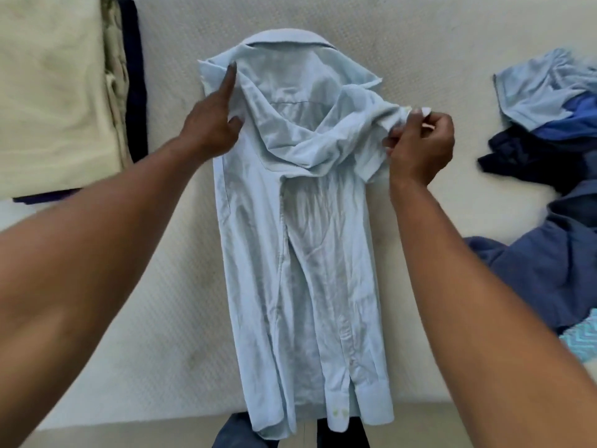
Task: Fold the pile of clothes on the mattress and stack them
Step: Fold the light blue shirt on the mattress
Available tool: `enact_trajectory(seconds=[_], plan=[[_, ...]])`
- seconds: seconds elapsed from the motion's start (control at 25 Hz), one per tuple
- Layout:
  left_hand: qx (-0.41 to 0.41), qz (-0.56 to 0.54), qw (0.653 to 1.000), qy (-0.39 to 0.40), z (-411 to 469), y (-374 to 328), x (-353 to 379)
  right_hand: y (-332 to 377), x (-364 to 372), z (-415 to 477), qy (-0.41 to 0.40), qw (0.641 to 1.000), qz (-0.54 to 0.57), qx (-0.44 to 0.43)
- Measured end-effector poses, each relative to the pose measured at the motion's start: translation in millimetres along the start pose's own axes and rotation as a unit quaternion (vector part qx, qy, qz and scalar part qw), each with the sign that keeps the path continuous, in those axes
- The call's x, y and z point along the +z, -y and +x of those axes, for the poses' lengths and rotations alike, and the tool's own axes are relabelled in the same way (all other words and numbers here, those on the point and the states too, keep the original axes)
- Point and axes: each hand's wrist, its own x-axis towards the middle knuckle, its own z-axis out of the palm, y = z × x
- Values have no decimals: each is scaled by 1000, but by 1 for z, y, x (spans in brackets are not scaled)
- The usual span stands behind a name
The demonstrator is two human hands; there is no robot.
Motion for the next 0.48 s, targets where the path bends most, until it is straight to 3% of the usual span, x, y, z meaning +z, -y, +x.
enact_trajectory(seconds=[0.08,0.16,0.24,0.32,0.36,0.48], plan=[[-44,-145,983,-108,-42,-8,11,30,-16,-52,5,990,28,-141],[-107,-321,921,-190,-90,-9,30,42,-43,-118,79,969,30,-233],[-206,-534,814,-99,-142,-4,47,25,-73,-178,198,940,37,-275],[-257,-695,667,74,-189,4,58,-18,-97,-220,321,909,21,-265],[-282,-714,634,96,-211,6,64,-43,-107,-233,369,896,-1,-246],[-338,-726,593,81,-256,17,80,-102,-128,-252,430,879,-97,-180]])
